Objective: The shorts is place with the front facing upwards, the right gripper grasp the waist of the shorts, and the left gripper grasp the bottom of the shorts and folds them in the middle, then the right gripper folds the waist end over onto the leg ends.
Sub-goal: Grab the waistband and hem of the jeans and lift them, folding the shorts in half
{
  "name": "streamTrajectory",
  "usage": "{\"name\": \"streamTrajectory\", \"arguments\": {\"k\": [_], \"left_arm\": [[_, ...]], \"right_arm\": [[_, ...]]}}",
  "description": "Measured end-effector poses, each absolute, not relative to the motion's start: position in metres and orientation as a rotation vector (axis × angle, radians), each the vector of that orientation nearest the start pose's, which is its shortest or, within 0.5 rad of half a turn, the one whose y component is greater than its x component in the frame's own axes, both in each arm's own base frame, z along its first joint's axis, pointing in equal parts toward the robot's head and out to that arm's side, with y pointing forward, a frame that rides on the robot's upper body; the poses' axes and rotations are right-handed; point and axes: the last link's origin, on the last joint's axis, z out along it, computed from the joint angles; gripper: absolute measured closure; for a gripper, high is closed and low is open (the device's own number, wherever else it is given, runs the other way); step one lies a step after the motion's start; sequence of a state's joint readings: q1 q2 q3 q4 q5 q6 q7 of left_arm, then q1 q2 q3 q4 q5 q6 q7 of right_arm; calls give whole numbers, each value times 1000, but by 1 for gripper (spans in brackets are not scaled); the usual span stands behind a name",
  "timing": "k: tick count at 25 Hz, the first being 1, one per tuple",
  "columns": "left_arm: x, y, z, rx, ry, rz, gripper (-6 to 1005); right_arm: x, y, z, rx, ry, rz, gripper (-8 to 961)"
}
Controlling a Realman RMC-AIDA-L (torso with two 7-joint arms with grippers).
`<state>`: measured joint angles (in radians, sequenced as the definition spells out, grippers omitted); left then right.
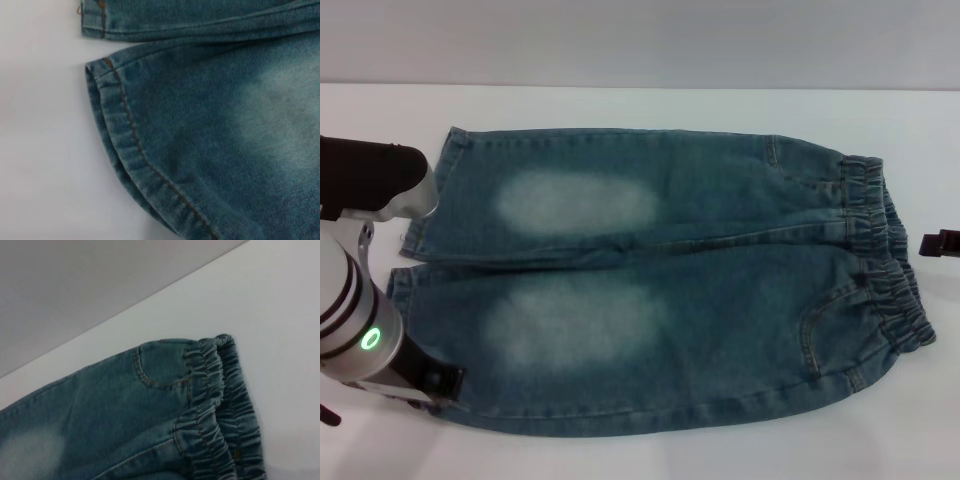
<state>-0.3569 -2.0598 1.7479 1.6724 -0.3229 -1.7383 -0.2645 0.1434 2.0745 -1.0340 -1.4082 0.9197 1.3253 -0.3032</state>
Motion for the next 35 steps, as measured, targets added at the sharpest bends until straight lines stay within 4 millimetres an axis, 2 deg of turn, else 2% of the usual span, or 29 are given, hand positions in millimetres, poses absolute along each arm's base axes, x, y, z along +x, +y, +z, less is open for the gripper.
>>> {"name": "streamTrajectory", "arguments": {"k": [15,29,35], "left_arm": [[-201,280,-4,-1962,-1491,673,901],[-198,282,-4,-1974,-1477,672,900],[-196,284,-5,-1980,-1467,668,900]], "right_arm": [[310,298,42,-1866,1883,349,137],[318,295,30,-1870,1916,322,156],[312,295,25,-1899,1925,358,172]]}}
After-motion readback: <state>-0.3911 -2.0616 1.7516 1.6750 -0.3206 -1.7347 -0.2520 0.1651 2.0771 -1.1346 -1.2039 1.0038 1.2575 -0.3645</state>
